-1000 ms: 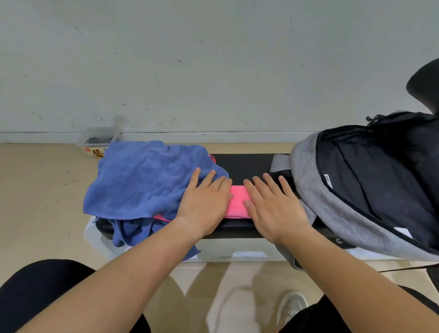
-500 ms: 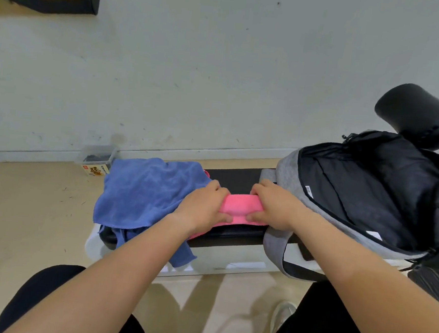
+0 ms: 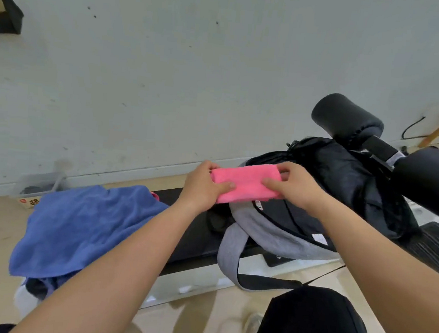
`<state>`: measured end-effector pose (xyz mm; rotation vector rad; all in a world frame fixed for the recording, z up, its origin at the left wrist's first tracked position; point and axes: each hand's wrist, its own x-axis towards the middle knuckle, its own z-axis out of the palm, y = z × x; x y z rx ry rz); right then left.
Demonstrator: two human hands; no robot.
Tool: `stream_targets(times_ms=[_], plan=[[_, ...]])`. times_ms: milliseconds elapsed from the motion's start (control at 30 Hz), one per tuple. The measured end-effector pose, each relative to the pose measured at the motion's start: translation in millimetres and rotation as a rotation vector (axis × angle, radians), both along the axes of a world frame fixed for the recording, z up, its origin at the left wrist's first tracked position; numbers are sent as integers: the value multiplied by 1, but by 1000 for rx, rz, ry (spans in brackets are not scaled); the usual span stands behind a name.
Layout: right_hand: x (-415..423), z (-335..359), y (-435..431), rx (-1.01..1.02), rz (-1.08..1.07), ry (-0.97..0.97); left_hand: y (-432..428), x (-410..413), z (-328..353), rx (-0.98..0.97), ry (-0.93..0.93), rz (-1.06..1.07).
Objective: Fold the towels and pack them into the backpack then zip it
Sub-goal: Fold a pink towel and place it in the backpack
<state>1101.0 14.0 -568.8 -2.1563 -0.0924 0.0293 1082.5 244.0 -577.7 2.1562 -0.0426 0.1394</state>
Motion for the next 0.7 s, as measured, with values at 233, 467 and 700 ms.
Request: stream_targets(times_ms=[233,467,700], plan=[[48,-2,-41,-70,-274,-98,-75,60,5,-8,-10,19],[104,-31,-66,-419,-399,-1,-127,108,-14,433,0,-152],[122,-54,-75,-516,-377,35,-133,124,-31,943,-284,-115]])
